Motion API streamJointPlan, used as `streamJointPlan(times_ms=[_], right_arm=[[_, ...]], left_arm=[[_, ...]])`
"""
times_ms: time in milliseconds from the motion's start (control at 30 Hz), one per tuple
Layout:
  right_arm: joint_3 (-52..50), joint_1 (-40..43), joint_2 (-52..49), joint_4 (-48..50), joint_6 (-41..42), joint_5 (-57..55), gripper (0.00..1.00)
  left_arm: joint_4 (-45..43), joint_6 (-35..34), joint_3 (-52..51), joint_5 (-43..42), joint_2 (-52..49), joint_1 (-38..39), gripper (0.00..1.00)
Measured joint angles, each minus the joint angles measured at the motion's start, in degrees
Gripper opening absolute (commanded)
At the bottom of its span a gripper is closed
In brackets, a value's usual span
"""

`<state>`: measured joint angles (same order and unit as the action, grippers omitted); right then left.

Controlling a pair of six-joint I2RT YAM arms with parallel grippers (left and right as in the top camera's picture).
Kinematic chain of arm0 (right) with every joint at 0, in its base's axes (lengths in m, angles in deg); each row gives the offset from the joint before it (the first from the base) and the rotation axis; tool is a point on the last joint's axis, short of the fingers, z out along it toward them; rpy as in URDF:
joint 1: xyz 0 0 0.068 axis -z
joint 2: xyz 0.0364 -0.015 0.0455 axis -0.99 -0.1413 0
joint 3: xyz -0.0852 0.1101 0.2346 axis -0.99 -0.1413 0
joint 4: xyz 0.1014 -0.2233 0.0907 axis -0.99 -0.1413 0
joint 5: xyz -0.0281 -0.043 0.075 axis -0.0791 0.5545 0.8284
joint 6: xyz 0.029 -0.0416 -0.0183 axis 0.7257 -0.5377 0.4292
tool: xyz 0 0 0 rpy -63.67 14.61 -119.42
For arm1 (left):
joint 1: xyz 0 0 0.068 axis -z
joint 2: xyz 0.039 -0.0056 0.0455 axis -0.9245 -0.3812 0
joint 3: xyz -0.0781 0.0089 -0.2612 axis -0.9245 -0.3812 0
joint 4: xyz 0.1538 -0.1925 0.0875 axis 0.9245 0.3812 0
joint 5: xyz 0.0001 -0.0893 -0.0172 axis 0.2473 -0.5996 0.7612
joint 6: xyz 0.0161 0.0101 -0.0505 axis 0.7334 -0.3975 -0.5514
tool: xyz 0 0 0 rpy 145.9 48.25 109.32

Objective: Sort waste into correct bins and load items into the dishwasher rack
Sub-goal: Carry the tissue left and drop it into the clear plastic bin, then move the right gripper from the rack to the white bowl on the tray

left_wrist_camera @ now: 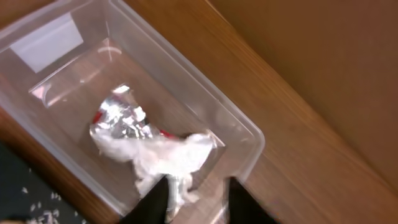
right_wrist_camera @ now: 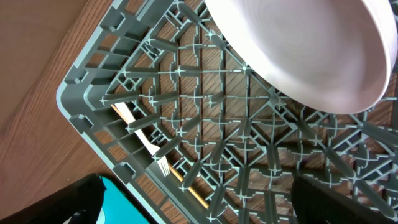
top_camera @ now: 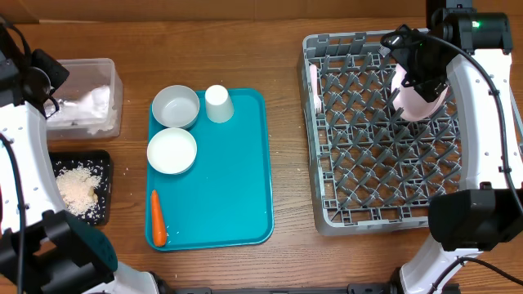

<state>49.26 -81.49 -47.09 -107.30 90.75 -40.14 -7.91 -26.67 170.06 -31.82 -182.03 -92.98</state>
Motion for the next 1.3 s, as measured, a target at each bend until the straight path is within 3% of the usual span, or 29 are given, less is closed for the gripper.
streamJointPlan(times_ms=[433,567,633,700,867,967,1300], right_arm=[[0.0,0.0,0.0,0.0,0.0,0.0,1.00],[0.0,0.0,0.0,0.0,0.0,0.0,1.00],[0.0,0.0,0.0,0.0,0.0,0.0,1.00],[0.0,0.0,0.0,0.0,0.0,0.0,1.00],[0.0,0.0,0.0,0.0,0.0,0.0,1.00],[0.0,0.0,0.0,0.0,0.0,0.0,1.00],[0.0,0.0,0.0,0.0,0.0,0.0,1.00]], left_arm=[[2.2,2.4,0.0,-5.6,-0.8,0.0,0.78],[5.6,2.3,0.0,-14.5,4.5,0.0,0.88],[9.7,2.4,0.1,-18.6,8.1,0.0,1.00],[16.1,2.8,0.3,-20.5,11.4,0.0,1.00],[33.4,3.6,0.5,-14.7,14.0,0.1,1.00],[39.5,3.2,0.3,-8.9,12.7,0.1,1.00],[43.5,2.8,0.1,-1.5,11.5,0.1,1.00]])
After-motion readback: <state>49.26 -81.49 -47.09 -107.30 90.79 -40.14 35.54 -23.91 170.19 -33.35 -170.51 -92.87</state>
